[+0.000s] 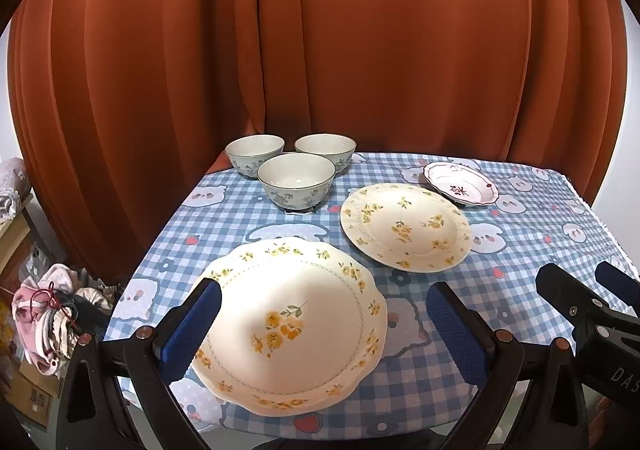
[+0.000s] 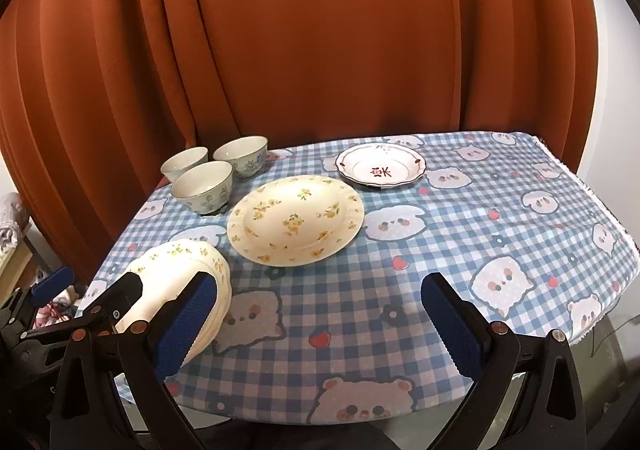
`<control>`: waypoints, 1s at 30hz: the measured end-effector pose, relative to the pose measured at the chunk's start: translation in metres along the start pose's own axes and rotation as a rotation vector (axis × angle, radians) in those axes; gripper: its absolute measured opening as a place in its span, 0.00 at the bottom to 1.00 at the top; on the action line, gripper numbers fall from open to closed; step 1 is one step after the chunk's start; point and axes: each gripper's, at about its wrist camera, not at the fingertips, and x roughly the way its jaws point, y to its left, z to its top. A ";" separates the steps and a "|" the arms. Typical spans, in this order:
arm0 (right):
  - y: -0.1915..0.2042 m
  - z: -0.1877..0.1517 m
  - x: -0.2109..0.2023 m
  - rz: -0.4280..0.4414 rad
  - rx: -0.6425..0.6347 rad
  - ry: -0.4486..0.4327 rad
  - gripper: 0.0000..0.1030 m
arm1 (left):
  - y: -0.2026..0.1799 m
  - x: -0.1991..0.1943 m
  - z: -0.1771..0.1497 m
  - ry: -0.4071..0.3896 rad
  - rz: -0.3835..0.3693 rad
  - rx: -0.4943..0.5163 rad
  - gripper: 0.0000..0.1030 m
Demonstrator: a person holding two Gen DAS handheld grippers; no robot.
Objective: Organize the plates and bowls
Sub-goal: 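Close the left gripper on the rim of the deep yellow-flowered plate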
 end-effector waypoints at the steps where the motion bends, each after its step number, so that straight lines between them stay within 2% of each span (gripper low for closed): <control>1: -0.001 -0.001 0.000 0.001 0.000 -0.003 1.00 | 0.000 0.000 0.000 -0.002 0.003 0.001 1.00; 6: 0.001 -0.001 -0.002 -0.017 -0.015 -0.032 1.00 | 0.001 0.002 0.002 -0.005 0.015 0.000 1.00; 18: 0.000 -0.001 0.000 -0.015 -0.031 -0.034 1.00 | -0.001 0.002 0.004 -0.022 0.033 0.002 0.99; 30: -0.001 0.002 0.001 -0.029 -0.043 -0.049 1.00 | -0.004 0.004 0.003 -0.025 0.009 -0.006 0.98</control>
